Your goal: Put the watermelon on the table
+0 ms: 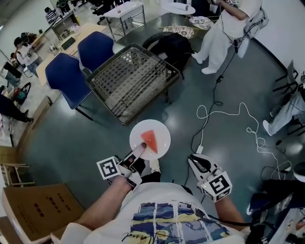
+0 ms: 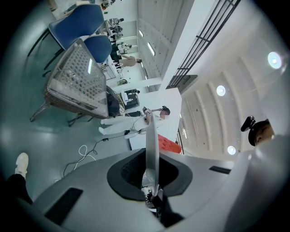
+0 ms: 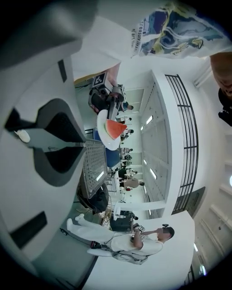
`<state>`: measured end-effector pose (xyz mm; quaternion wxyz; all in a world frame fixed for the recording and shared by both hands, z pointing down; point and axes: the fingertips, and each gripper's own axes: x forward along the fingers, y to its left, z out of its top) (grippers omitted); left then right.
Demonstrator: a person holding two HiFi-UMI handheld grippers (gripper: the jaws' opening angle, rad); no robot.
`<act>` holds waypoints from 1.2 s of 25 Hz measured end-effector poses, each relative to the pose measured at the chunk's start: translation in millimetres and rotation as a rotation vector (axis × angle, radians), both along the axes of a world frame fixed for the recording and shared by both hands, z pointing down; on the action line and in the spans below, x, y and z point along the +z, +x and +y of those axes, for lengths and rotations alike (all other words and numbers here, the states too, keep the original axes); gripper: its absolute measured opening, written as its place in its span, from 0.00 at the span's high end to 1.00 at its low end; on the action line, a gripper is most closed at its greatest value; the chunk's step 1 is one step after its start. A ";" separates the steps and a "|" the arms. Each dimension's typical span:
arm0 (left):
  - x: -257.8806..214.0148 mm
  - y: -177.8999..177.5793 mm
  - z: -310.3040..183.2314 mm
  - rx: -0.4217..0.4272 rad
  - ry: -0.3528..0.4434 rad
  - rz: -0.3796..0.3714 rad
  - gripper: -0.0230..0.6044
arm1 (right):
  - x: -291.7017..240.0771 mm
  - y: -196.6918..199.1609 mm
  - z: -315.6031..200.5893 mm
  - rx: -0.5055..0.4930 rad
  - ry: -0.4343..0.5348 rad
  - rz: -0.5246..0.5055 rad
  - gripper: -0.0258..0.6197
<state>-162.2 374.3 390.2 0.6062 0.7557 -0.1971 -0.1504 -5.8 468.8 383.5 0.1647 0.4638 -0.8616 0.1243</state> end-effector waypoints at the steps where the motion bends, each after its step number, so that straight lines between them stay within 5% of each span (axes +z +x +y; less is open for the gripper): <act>1: -0.1 -0.2 -19.1 0.009 -0.001 -0.003 0.92 | -7.2 -1.0 -20.6 0.003 0.009 0.010 0.94; 17: 56.0 24.0 -293.6 -0.098 -0.074 0.016 0.92 | 4.7 3.5 -296.1 -0.137 -0.016 0.014 0.94; 30: 151.1 100.0 -529.4 -0.211 -0.150 -0.039 0.92 | 19.2 106.1 -530.4 -0.257 -0.099 -0.026 0.94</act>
